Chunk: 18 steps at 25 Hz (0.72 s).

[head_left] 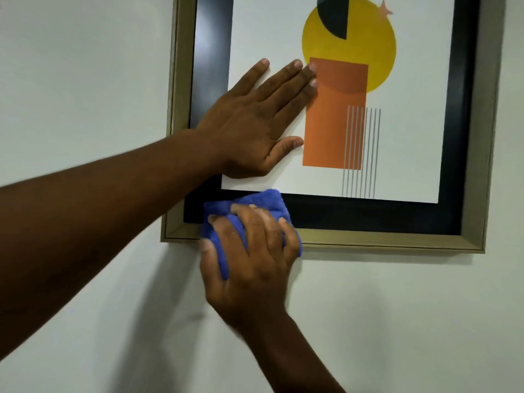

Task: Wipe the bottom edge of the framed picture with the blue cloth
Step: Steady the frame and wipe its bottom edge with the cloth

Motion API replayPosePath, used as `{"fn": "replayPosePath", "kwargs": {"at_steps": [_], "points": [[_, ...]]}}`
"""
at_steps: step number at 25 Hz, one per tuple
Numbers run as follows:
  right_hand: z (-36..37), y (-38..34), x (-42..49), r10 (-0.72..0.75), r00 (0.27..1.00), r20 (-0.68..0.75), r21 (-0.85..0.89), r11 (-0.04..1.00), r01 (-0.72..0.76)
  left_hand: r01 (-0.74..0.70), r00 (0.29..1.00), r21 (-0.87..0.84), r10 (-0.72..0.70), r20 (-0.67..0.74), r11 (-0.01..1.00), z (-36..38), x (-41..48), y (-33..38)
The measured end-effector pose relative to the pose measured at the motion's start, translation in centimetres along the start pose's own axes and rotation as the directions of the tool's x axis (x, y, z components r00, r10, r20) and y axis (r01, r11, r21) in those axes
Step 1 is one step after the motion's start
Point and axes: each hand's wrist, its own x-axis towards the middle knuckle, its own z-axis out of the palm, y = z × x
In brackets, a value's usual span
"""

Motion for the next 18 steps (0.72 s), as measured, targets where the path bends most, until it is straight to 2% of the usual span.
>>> {"fn": "replayPosePath", "kwargs": {"at_steps": [4,8,11,14,16,17,18], "points": [[-2.4,5.5,0.0,-0.003,0.998,-0.066,-0.058,0.998,0.000,-0.003,1.000,0.022,0.003,0.001,1.000,0.1,-0.1,0.0],[-4.9,9.7,0.3,0.092,0.995,-0.044,-0.093,0.991,-0.096,0.059,0.994,0.012,-0.060,0.092,0.998,-0.3,-0.7,0.5],[-7.4,11.6,0.3,0.151,0.983,0.108,-0.112,0.984,-0.138,0.190,0.967,-0.014,-0.185,0.178,0.982,-1.2,-2.4,1.9],[-10.0,12.8,-0.2,0.033,0.923,0.383,-0.168,0.985,0.035,0.341,0.899,-0.130,-0.283,0.333,0.931,-3.1,-4.1,5.6],[-11.3,14.1,0.5,-0.039,0.897,0.440,-0.113,0.989,0.098,0.408,0.896,-0.307,-0.311,0.318,0.860,-4.1,-6.2,10.5],[-12.1,14.8,0.9,-0.032,0.907,0.421,-0.065,0.996,0.065,0.455,0.889,-0.437,-0.367,0.273,0.776,-4.8,-7.4,13.5],[-12.9,15.4,1.2,-0.003,0.922,0.387,-0.005,1.000,0.005,0.519,0.847,-0.576,-0.470,0.248,0.632,-5.7,-8.4,16.6]]}}
